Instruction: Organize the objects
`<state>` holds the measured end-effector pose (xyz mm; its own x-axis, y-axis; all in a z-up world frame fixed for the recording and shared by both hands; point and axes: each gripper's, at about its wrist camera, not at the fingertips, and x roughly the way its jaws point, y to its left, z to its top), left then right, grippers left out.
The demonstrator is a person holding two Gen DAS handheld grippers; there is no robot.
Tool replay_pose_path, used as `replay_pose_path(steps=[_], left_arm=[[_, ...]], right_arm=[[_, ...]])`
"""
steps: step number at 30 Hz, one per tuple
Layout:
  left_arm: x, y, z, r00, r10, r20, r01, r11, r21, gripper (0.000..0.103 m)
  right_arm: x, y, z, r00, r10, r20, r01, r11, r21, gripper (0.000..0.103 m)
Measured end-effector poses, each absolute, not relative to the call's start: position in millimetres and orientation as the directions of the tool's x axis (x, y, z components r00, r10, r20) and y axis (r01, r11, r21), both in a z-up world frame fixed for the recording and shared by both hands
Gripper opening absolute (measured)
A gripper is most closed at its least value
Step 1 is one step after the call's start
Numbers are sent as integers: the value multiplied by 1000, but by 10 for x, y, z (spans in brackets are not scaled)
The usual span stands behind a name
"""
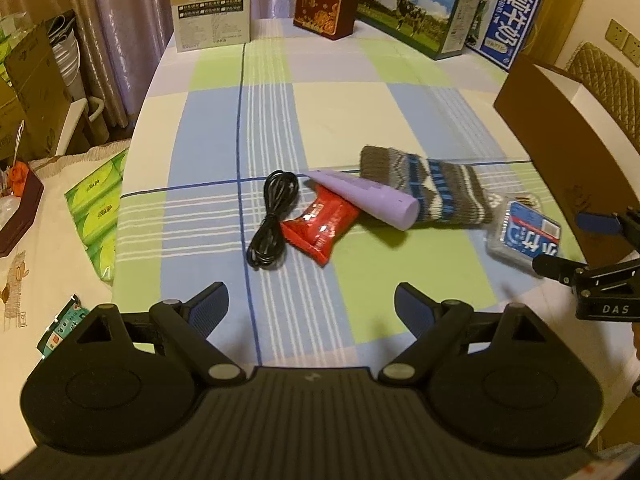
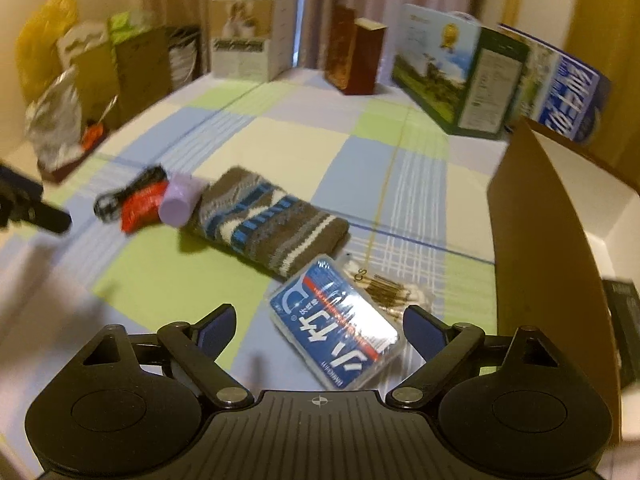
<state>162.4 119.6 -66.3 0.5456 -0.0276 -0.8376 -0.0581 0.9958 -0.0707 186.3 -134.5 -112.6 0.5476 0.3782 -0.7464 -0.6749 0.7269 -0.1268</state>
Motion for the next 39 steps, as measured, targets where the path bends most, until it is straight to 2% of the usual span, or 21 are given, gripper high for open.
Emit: replay_pose_path(steps=[2, 6, 13, 14, 15, 19, 26, 31, 35, 39], left_arm=[[1659, 1229, -695, 539, -30, -842, -61, 995, -74, 87], [1705, 1261, -749, 528, -34, -849, -58, 995, -76, 87], [1787, 1308, -817, 514, -43, -857, -52, 995, -81, 87], [1803, 1316, -821, 513, -43, -857, -52, 995, -81, 87], [1819, 1326, -822, 514, -42, -857, -52, 995, -80, 87], [1907, 1385, -833, 519, -39, -854, -54, 996, -78, 83], [2207, 1526, -900, 516, -32, -856, -48, 997, -66, 64], [2463, 1580, -992, 503, -26, -864, -27, 999, -45, 54], [2651, 1605, -1099, 480, -34, -877, -9, 999, -44, 42], [2781, 1576, -1179, 463, -44, -885, 27, 999, -36, 41]], right_arm=[[1885, -1302, -1203, 549, 361, -754, -702, 688, -182, 87], [1887, -1242, -1342, 565, 332, -755, -739, 610, -285, 76], [1890, -1180, -1430, 579, 327, -747, -755, 562, -339, 64], [1890, -1184, -1414, 576, 333, -747, -757, 563, -332, 60], [1907, -1196, -1387, 567, 343, -749, -757, 576, -309, 57], [2015, -1284, -1230, 540, 368, -757, -705, 689, -169, 56], [2294, -1624, -1002, 501, 401, -767, -483, 865, 137, 56], [2358, -1804, -895, 512, 398, -761, -387, 898, 209, 56], [2372, -1864, -855, 520, 394, -758, -354, 907, 229, 56], [2376, -1863, -866, 518, 395, -758, -343, 908, 240, 56]])
